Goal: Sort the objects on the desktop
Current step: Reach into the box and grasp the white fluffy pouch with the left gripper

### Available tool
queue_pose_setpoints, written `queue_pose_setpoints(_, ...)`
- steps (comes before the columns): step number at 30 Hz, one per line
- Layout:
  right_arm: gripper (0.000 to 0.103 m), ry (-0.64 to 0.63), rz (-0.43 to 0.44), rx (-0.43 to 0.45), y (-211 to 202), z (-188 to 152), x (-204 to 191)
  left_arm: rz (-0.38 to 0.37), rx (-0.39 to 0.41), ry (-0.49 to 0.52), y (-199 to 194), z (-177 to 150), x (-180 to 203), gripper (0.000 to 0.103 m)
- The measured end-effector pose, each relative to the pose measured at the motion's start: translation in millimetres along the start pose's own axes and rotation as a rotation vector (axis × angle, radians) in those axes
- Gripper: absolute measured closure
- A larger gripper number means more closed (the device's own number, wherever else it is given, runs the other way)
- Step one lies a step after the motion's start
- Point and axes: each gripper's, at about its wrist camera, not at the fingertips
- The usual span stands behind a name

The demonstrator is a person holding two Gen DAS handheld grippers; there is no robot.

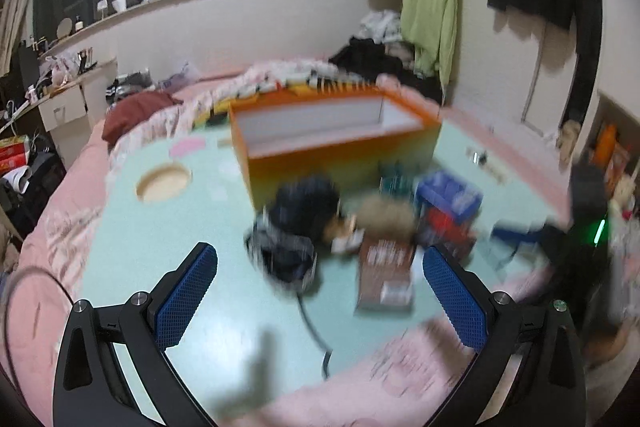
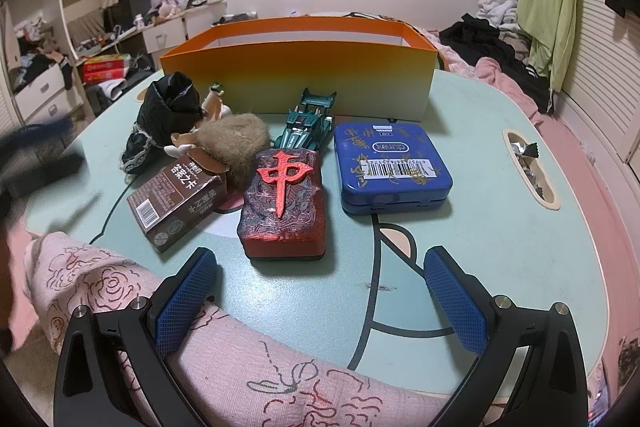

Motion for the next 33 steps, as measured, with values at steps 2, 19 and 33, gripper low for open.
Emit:
queue_pose_setpoints(2,0.000,0.000,0.000,0.000,0,0,0,-0.005,-0.030,-0.037,5,26,1,0.000)
queue_pose_setpoints(19,0.000,-0.003,0.002,0.001,0,1,-1,0.081,-0.318,-0.111,137,92,29,0.006)
queue_pose_setpoints(33,0.000,-0.004,0.004,0.001,0,2,-2,-0.025,-0.403,-0.135,147,103,32,0.017)
Point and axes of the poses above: each gripper's, at about its wrist camera, not at the fingertips, and y roughly the way its jaws point, x to its right, z to its top, and after that the axes turned 9 degrees about z, right-handed
